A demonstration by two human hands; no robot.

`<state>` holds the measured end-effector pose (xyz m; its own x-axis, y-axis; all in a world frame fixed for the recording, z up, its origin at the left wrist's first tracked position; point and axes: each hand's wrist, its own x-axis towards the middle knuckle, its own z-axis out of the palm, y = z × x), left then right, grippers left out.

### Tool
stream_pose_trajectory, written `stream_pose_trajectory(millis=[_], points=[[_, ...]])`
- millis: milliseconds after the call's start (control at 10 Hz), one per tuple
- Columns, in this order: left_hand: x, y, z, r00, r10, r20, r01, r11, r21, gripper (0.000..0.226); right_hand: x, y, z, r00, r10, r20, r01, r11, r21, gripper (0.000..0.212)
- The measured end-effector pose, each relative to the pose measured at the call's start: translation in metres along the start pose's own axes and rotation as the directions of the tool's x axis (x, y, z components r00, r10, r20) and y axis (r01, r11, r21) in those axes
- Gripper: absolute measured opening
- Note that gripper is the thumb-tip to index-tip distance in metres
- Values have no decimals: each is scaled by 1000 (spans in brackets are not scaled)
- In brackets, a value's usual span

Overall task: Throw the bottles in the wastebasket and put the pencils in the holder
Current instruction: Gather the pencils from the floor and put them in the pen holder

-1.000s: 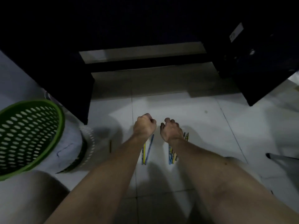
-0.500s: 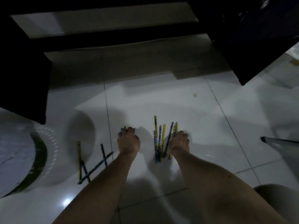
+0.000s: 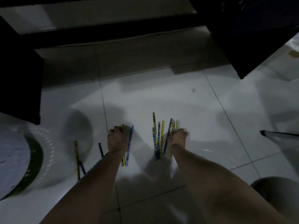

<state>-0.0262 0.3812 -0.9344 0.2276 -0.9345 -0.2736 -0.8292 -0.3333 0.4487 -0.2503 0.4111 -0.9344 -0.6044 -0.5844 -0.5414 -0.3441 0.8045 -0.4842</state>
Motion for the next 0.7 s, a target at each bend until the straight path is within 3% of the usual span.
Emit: stream_pose_trajectory(millis=[200, 300, 400, 500, 600, 700], points=[[3, -7, -1, 998, -39, 48, 41, 999, -35, 19, 5, 10, 14, 999, -38, -21, 37, 998, -52, 44], [4, -9, 0, 997, -41, 65, 45, 998, -48, 26, -8, 8, 13, 989, -142, -41, 134, 978, -160, 43], [2, -5, 1, 996, -65, 69, 70, 995, -73, 42, -6, 8, 10, 995, -99, -34, 95, 990, -106, 43], [1, -4, 3, 997, -47, 61, 50, 998, -45, 35, -1, 9, 4, 993, -47, -108, 48, 999, 9, 42], [-5, 3, 1, 999, -4, 51, 3, 1000, 23, 27, -1, 8, 0, 995, -51, -84, 53, 998, 28, 32], [-13, 8, 5, 997, 54, 61, -62, 989, 131, 39, -6, 3, -5, 998, -61, -18, 62, 998, 34, 27]])
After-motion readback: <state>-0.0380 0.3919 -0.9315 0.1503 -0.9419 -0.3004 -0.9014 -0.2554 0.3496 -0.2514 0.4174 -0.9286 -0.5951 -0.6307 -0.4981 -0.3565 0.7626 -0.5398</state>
